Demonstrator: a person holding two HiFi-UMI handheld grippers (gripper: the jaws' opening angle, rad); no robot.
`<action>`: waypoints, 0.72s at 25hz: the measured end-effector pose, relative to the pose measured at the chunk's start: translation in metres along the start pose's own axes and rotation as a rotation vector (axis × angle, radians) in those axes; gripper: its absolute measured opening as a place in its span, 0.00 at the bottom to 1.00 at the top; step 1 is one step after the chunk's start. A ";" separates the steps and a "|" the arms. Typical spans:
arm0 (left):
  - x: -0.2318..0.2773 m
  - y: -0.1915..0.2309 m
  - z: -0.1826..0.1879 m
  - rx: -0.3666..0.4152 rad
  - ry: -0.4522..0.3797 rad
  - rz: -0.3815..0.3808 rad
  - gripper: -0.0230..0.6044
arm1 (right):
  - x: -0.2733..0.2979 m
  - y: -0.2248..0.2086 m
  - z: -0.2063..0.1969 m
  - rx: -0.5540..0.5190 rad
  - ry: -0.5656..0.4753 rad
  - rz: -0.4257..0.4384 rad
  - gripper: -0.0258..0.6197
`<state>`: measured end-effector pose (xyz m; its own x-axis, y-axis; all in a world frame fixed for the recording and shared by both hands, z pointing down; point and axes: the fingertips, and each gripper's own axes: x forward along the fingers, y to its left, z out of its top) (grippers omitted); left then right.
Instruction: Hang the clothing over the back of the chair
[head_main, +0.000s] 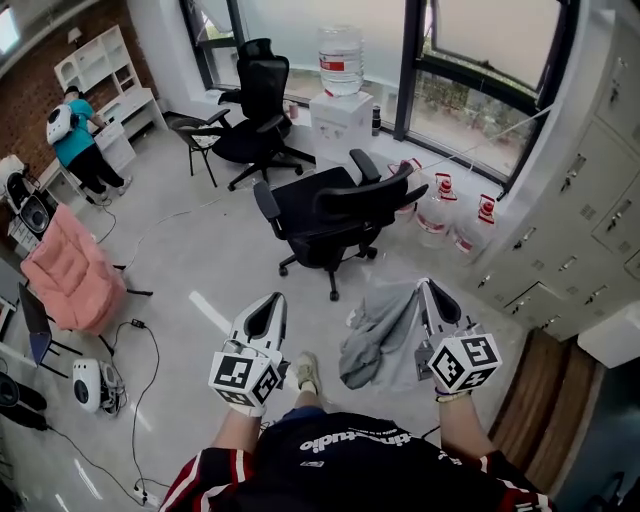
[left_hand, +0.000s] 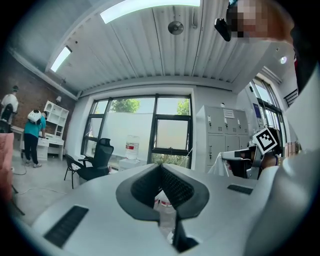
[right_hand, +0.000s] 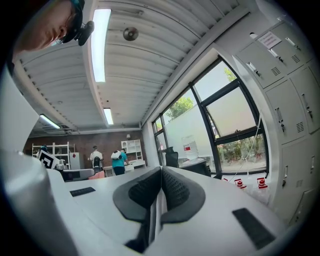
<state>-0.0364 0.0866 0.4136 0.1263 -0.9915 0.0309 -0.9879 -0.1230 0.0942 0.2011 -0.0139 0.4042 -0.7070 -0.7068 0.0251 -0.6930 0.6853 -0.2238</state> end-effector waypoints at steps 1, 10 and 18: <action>0.008 0.007 0.002 0.001 -0.002 -0.008 0.08 | 0.008 -0.002 0.002 0.000 -0.004 -0.007 0.07; 0.104 0.095 0.033 0.030 -0.015 -0.061 0.08 | 0.102 -0.023 0.027 -0.004 -0.024 -0.091 0.07; 0.176 0.169 0.058 0.038 -0.002 -0.117 0.08 | 0.197 -0.028 0.044 0.003 -0.032 -0.168 0.07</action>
<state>-0.1860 -0.1109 0.3774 0.2409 -0.9704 0.0197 -0.9691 -0.2393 0.0592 0.0875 -0.1805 0.3729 -0.5766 -0.8164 0.0309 -0.8003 0.5568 -0.2224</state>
